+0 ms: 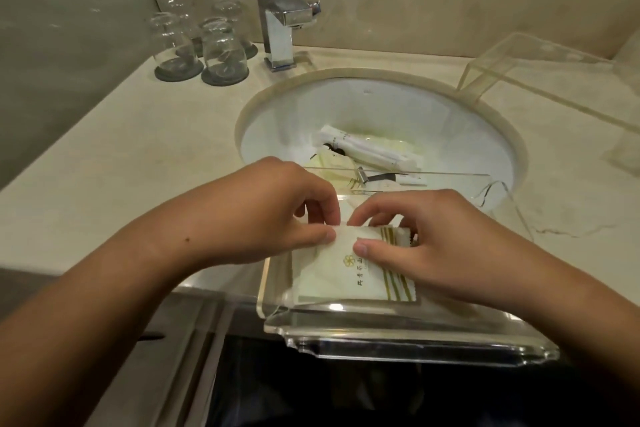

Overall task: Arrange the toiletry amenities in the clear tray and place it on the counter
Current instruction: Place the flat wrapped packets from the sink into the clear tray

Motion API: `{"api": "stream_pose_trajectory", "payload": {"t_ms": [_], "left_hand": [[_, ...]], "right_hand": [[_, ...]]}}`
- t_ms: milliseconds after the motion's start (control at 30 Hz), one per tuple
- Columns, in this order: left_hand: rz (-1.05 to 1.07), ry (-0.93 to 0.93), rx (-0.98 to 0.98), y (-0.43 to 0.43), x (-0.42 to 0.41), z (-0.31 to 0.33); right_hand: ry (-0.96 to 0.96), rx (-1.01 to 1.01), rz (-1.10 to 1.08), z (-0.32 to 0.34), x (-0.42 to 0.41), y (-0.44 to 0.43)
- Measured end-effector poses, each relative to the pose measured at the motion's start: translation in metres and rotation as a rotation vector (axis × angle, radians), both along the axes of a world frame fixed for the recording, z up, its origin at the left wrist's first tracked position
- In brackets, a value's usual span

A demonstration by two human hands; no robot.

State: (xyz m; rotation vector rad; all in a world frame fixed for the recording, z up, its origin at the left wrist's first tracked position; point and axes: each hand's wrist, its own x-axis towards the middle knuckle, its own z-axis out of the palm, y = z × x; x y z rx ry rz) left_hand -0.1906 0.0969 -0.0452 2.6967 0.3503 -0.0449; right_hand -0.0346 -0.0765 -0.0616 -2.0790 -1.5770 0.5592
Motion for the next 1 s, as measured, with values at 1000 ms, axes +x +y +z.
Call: {"api": "stream_pose_trajectory", "payload": {"t_ms": [1000], "left_hand": [[-0.035, 0.068, -0.013, -0.009, -0.019, -0.007]], "right_hand": [[-0.126, -0.069, 0.110, -0.006, -0.015, -0.005]]}}
